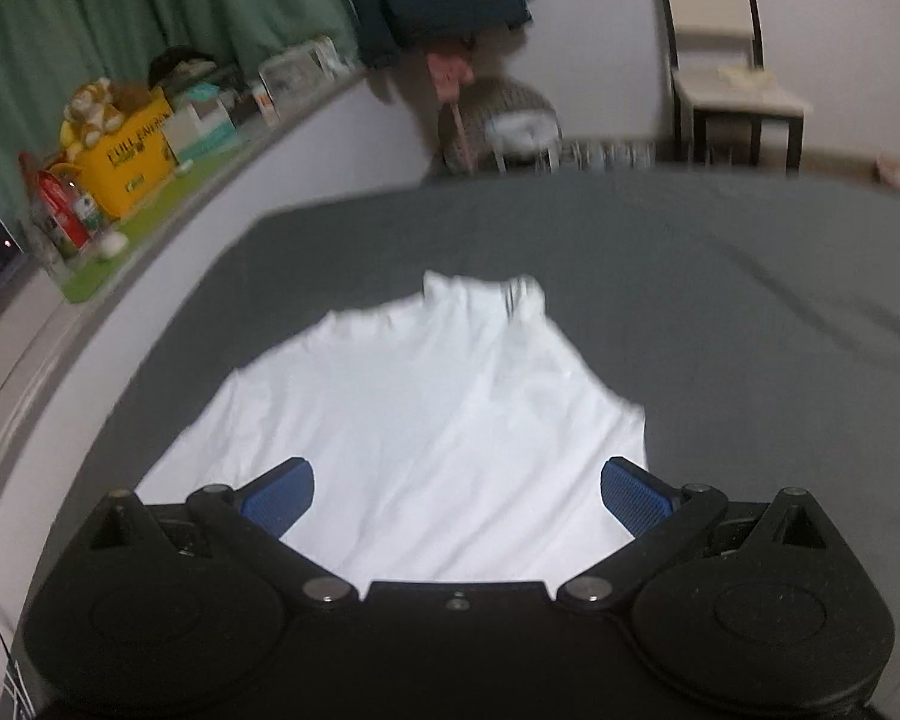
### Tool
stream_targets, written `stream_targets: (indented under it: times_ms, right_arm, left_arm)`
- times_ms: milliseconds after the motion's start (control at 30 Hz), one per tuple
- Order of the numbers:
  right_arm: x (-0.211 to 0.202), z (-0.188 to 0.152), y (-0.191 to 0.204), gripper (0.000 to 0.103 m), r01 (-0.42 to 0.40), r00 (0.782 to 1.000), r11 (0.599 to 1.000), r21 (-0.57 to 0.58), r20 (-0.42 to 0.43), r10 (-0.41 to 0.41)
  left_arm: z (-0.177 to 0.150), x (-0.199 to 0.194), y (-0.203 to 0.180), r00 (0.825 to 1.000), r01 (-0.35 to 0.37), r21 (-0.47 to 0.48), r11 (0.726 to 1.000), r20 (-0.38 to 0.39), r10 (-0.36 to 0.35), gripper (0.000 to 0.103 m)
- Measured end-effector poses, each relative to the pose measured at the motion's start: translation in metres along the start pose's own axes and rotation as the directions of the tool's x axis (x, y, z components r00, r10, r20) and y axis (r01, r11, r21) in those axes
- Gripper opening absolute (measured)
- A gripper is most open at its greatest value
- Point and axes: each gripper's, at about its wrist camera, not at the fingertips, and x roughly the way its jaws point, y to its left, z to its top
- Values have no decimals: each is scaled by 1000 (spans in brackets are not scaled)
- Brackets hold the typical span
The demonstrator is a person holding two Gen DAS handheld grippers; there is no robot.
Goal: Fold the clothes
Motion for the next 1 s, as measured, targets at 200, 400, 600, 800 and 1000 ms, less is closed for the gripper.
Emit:
stream_targets:
  times_ms: [200, 400, 600, 800, 1000]
  right_arm:
    - [-44, 58, 15, 103, -58, 996, 996, -65, 56, 62]
    - [-81, 85, 15, 103, -73, 992, 977, -199, 85, 91]
    - [-102, 98, -12, 103, -93, 992, 979, -179, 67, 106]
    - [-122, 106, -45, 103, -79, 994, 993, -93, 68, 86]
    - [-112, 114, -43, 103, -14, 1000, 994, -109, 14, 16]
  left_arm:
    - [102, -53, -31, 998, -20, 182, 983, 61, 9, 4]
    - [204, -91, -96, 999, -33, 310, 950, -22, 42, 4]
    - [248, -95, -164, 981, -170, 383, 908, -17, 191, 4]
    - [256, -83, -199, 983, -182, 330, 926, 89, 161, 4]
    - [223, -50, -178, 998, -57, 201, 978, 31, 52, 4]
